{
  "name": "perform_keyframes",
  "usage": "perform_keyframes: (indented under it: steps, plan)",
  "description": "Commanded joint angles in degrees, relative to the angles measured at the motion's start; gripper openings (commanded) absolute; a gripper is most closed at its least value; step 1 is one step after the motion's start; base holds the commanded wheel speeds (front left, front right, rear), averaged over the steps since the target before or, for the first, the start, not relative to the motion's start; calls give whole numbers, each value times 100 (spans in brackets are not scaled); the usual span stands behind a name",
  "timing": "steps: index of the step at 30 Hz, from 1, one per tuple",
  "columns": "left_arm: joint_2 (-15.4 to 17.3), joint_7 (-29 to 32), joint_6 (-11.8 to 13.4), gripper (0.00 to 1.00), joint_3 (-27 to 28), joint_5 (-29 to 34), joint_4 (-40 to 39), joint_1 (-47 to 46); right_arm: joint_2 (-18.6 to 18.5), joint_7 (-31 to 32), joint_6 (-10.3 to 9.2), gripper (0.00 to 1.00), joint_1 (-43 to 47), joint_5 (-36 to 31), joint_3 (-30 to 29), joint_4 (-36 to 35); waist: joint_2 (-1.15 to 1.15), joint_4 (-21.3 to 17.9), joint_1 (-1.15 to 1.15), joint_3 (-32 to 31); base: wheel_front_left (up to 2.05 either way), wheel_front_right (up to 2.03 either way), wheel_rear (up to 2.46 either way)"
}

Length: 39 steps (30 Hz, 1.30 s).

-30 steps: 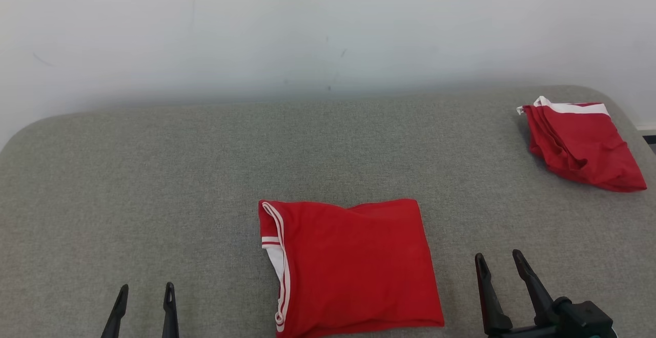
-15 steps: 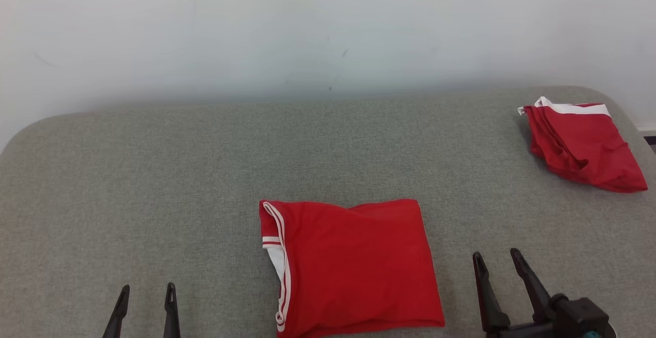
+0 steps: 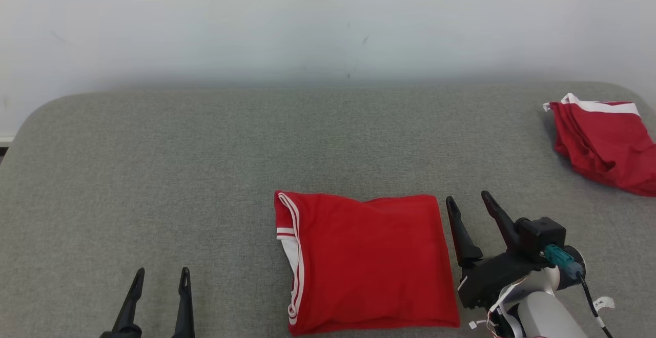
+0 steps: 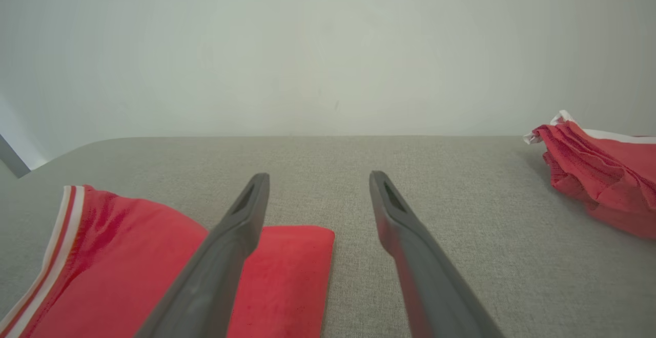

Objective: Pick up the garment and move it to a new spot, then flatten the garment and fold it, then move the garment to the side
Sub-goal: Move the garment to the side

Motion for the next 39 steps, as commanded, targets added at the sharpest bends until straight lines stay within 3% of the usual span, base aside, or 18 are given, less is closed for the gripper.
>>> perform_keyframes:
  steps: [1, 16, 17, 18, 19, 27, 39]
  plan:
    - [1, -18, 1, 100, -14, -15, 25, -82, 26, 61, -17, 100, -83, 28, 9, 198, 0, 121, 0, 86, 0, 0, 0]
    - [-9, -18, 40, 100, -99, -79, 33, -377, 154, 397, -17, 100, -571, 331, 457, 2391, 0, 341, 0, 473, 0, 0, 0]
    - [-9, -18, 44, 100, -99, -83, 31, -386, 192, 386, -17, 89, -567, 378, 516, 2451, 0, 338, 0, 488, 0, 0, 0]
    - [-10, -18, 43, 100, -90, -89, 23, -393, 211, 356, -17, 30, -577, 399, 575, 2484, 0, 328, 0, 505, 0, 0, 0]
    - [-9, -18, 52, 100, -75, -94, 15, -392, 227, 332, -17, 1, -590, 425, 642, 2510, 0, 315, 0, 522, 0, 0, 0]
    - [-11, -18, 78, 100, -83, -113, 19, -423, 57, 260, -20, 0, -898, 681, 961, 2616, 0, 216, 0, 605, 0, 0, 0]
    - [-11, -18, 104, 100, -191, -186, -146, -776, -1073, 439, -18, 0, -2349, 915, 1527, 2041, 0, -84, 0, 1322, 0, 0, 0]
